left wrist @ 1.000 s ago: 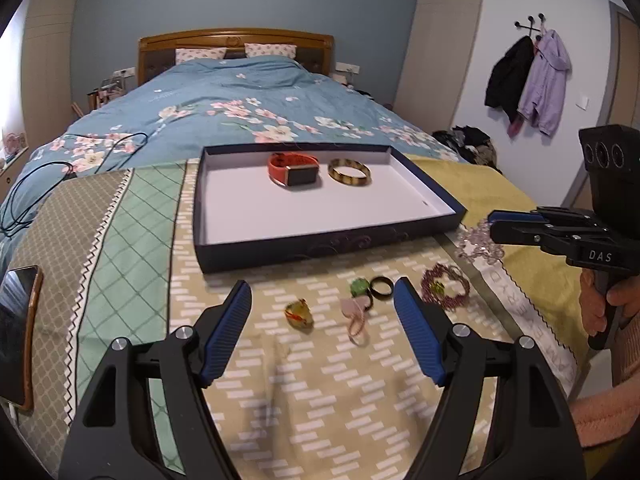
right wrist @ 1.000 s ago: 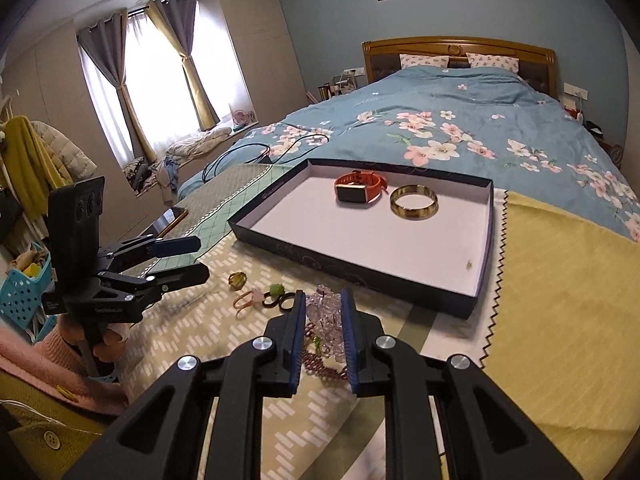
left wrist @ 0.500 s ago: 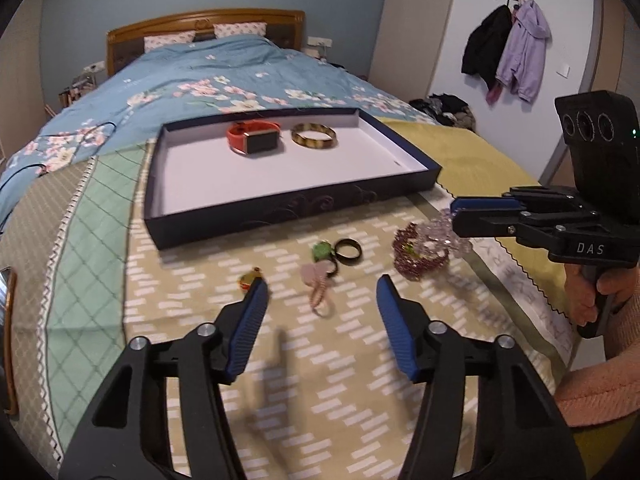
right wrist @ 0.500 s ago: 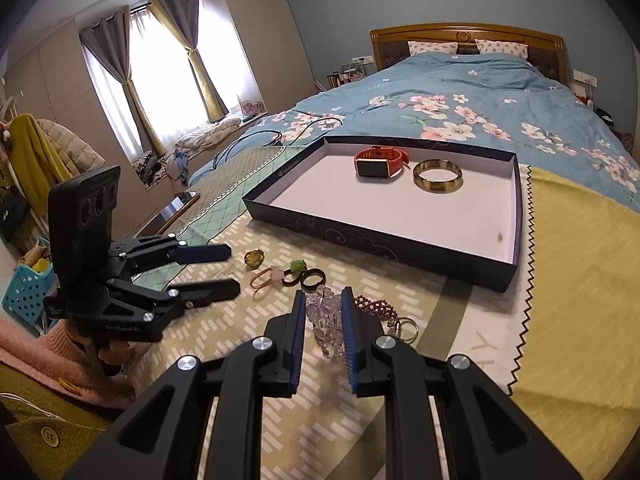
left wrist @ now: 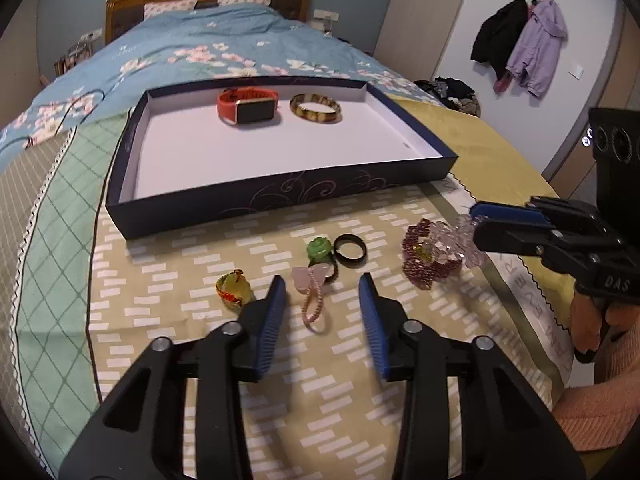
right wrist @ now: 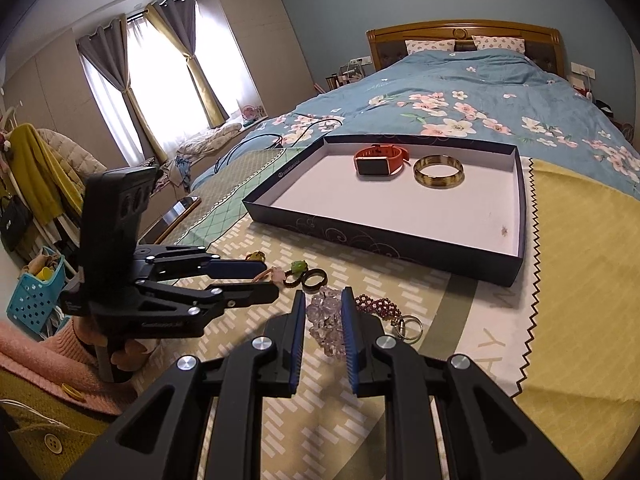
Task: Organize jewelry
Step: 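Grasp the pink hair tie with the left gripper while the right holds the crystal bracelet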
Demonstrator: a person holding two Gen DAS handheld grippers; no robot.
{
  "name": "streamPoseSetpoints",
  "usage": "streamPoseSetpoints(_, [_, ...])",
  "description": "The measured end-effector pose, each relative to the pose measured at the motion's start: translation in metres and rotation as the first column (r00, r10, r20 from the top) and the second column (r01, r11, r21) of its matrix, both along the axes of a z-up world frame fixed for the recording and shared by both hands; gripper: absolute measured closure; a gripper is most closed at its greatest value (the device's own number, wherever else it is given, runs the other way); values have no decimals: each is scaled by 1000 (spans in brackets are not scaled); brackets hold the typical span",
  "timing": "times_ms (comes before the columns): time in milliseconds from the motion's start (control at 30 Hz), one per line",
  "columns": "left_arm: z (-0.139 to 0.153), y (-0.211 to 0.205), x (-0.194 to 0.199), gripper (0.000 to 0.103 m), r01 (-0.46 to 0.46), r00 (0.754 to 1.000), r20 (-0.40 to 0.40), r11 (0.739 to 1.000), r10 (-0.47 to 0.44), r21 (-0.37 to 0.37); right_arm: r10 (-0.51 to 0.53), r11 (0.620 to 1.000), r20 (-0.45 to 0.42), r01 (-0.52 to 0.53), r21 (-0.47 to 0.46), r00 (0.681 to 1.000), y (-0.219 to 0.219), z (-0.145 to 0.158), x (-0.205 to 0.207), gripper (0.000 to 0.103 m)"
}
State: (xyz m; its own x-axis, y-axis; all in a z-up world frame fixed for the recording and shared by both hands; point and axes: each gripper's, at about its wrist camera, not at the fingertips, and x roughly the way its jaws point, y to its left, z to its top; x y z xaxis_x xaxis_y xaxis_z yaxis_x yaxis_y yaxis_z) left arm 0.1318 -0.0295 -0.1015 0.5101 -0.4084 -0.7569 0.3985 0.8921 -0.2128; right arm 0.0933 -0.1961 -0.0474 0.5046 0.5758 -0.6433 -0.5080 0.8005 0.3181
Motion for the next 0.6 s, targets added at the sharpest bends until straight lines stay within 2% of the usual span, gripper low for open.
streamPoseSetpoints(33, [0, 1, 1, 75, -2, 1000, -4, 1000, 2, -3, 1, 1000, -1, -1, 2, 1000, 0, -1, 0, 87])
streamPoseSetpoints(200, [-2, 4, 7, 85, -23, 1000, -16, 1000, 23, -6, 1, 1000, -4, -1, 5, 1000, 1, -3, 1, 87])
streamPoseSetpoints(600, [8, 6, -4, 87, -32, 999, 23, 999, 32, -5, -13, 1000, 5, 13, 14, 1000, -2, 2, 3, 87])
